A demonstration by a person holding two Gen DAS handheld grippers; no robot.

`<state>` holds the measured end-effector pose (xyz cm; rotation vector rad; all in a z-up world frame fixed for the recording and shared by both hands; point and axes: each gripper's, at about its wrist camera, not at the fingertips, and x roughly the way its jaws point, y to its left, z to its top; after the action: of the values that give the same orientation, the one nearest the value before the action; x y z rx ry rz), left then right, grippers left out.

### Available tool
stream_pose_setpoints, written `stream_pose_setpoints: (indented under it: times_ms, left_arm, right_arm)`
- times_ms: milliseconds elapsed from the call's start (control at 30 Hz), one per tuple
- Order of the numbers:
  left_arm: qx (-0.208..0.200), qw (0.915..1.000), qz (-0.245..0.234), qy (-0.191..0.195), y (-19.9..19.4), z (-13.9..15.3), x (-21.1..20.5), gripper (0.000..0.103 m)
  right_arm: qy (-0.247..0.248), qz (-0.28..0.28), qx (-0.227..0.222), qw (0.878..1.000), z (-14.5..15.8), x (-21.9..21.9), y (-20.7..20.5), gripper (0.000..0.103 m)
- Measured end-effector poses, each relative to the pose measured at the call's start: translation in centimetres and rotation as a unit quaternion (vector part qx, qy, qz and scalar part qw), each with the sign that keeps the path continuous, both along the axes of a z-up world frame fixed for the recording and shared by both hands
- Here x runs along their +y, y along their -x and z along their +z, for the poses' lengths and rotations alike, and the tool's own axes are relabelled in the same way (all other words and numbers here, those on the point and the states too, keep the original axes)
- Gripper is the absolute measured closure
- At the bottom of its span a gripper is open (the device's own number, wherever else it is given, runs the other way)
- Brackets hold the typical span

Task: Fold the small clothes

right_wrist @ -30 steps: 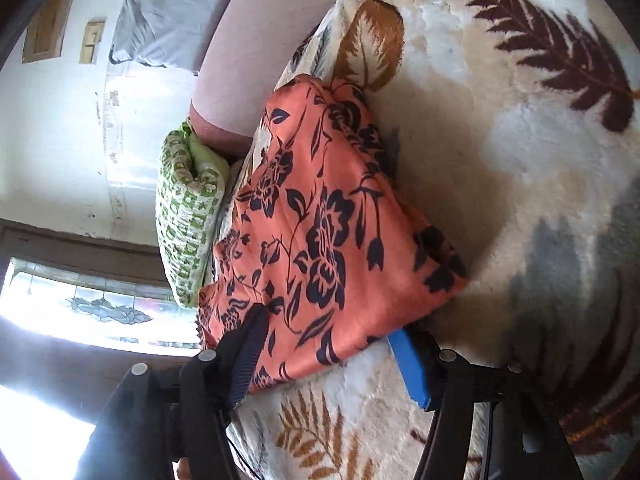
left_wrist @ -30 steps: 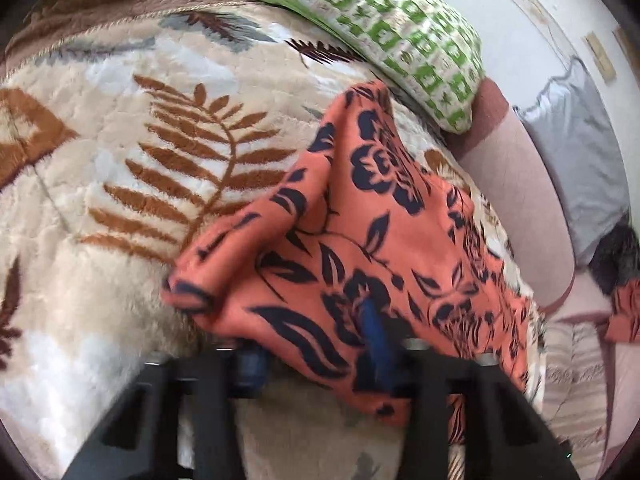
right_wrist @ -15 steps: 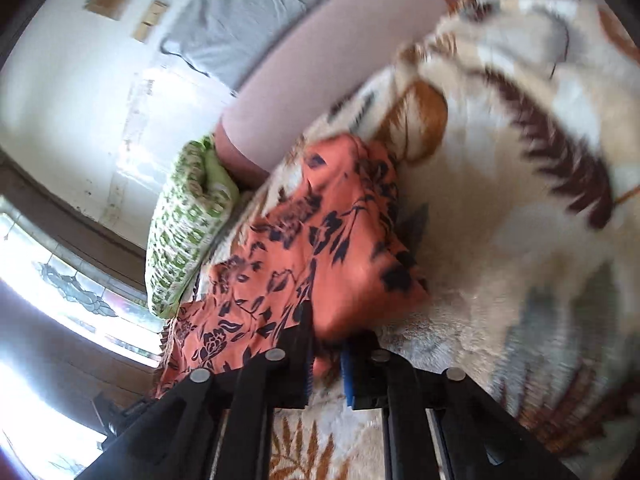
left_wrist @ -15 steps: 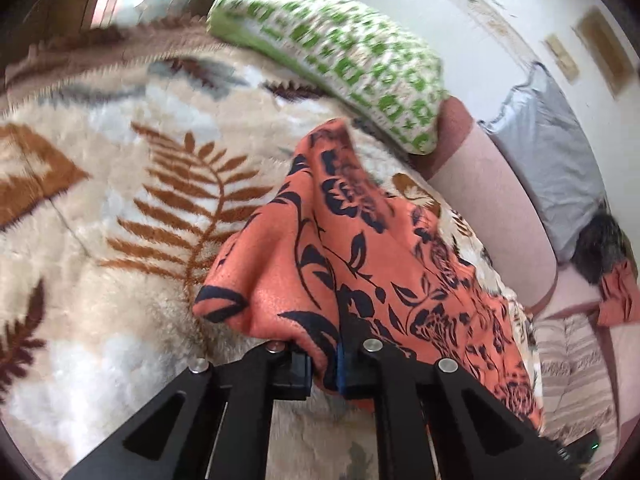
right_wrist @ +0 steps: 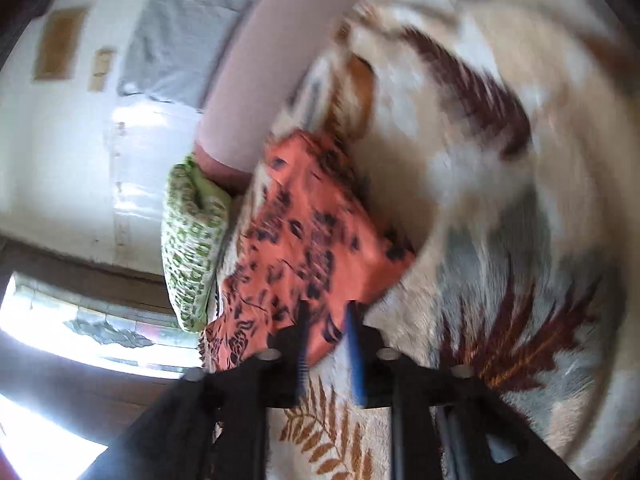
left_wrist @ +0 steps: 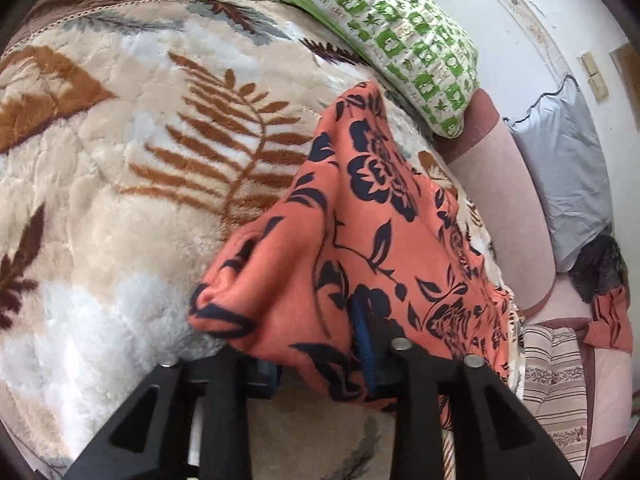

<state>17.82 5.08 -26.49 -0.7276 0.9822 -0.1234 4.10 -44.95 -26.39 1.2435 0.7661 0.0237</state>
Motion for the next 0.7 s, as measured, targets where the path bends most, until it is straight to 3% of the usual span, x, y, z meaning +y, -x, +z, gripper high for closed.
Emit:
stream_pose_setpoints:
  times_ms: [33, 67, 200, 233, 400, 500, 533, 567, 600, 700]
  left_arm:
    - [-0.003, 1.0, -0.002, 0.004, -0.1, 0.0, -0.2, 0.054]
    - [-0.008, 0.9999, -0.006, 0.007, -0.2, 0.1, -0.4, 0.046]
    - [-0.02, 0.999, -0.023, -0.033, -0.9, 0.6, -1.9, 0.046]
    - [-0.024, 0.9988, -0.025, -0.035, -1.1, 0.7, -2.2, 0.046]
    - [-0.031, 0.9974, -0.026, -0.059, -1.7, 0.8, -2.6, 0.077]
    - [-0.036, 0.9966, -0.025, -0.069, -2.0, 0.9, -2.7, 0.086]
    - [-0.038, 0.9963, -0.025, -0.072, -2.0, 0.9, -2.7, 0.086]
    - [-0.041, 0.996, -0.025, -0.075, -2.0, 1.0, -2.8, 0.088]
    - [-0.042, 0.9958, -0.026, -0.077, -2.0, 1.0, -2.8, 0.089]
    - [-0.052, 0.9955, -0.026, -0.075, -1.8, 1.3, -2.6, 0.091]
  right_arm:
    - [-0.015, -0.008, -0.002, 1.0, -0.5, 0.0, 0.0, 0.043]
    - [-0.02, -0.02, -0.004, 1.0, -0.7, -0.1, 0.1, 0.028]
    - [-0.009, -0.034, -0.021, 0.999, -1.1, -0.1, -1.0, 0.028]
    - [-0.008, -0.033, -0.024, 0.999, -1.3, -0.1, -1.6, 0.029]
    - [0.033, -0.034, -0.017, 0.999, -1.6, 0.0, -4.0, 0.032]
    - [0.047, -0.042, -0.033, 0.997, -1.8, 0.0, -5.4, 0.034]
    - [0.052, -0.042, -0.032, 0.997, -1.9, 0.0, -5.5, 0.045]
    - [0.061, -0.04, -0.029, 0.997, -2.1, -0.1, -6.0, 0.069]
    - [0.068, -0.041, -0.022, 0.997, -2.4, -0.2, -6.2, 0.074]
    - [0.111, -0.041, -0.031, 0.992, -1.0, 0.7, -5.9, 0.076]
